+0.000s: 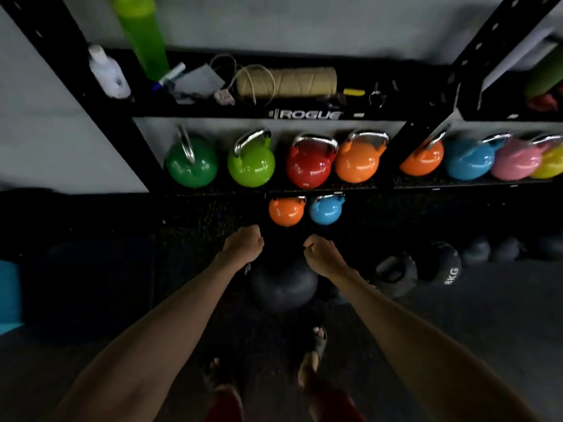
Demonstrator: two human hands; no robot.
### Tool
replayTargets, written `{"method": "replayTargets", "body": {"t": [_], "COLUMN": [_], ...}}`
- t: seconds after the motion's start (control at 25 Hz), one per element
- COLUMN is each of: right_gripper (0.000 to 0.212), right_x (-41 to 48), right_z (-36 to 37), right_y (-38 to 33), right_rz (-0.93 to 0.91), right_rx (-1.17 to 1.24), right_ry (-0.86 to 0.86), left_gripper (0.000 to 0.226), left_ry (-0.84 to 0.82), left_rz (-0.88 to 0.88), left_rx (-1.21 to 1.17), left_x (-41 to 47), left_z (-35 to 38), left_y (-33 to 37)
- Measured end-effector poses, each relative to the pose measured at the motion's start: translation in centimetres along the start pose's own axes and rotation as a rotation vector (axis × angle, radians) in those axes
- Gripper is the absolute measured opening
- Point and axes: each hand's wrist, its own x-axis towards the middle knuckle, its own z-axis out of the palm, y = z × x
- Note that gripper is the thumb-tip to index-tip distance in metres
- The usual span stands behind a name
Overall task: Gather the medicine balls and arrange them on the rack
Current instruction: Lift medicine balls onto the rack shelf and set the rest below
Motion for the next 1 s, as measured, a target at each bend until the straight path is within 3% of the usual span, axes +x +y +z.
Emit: {"method": "replayTargets", "body": {"t": [0.12, 0.28, 0.52, 0.64, 0.8, 1.0], "right_gripper": [0.028, 0.035, 0.064, 0.076, 0.067, 0.067], "right_x": [4.5, 13.3, 26.5, 31.1, 34.6, 37.6], "right_z": [4.1, 10.9, 21.4, 25.8, 28.8, 29.3], "right_y": [6.7, 15.0, 24.7, 28.2, 31.3, 33.3], "right_rz": [0.081, 0.197, 0.279, 0.298, 0.262, 0.271], "right_rx": [0.009, 0.057, 0.145, 0.279, 0.558, 0.697], "right_ry": [-0.117, -0.181, -0.066, -0.005, 0.079, 0.033], "left_gripper": [0.023, 0.04, 0.061, 0.047, 0.087, 0.092], "left_ry": [-0.049, -0.058, 0.049, 0.091, 0.044, 0.09], "left_rz": [-0.127, -0.322, -0.636, -0.633, -0.58, -0.334], "left_rx": [-0.112, -0.326, -0.725, -0.991, -1.215, -1.424], "left_x": [3.8, 10.4, 17.7, 20.5, 23.0, 25.8], "left_z": [8.0, 19.5, 33.6, 38.6, 43.8, 46.6], "left_y": [-2.0, -7.3, -18.0, -21.3, -23.4, -24.7]}}
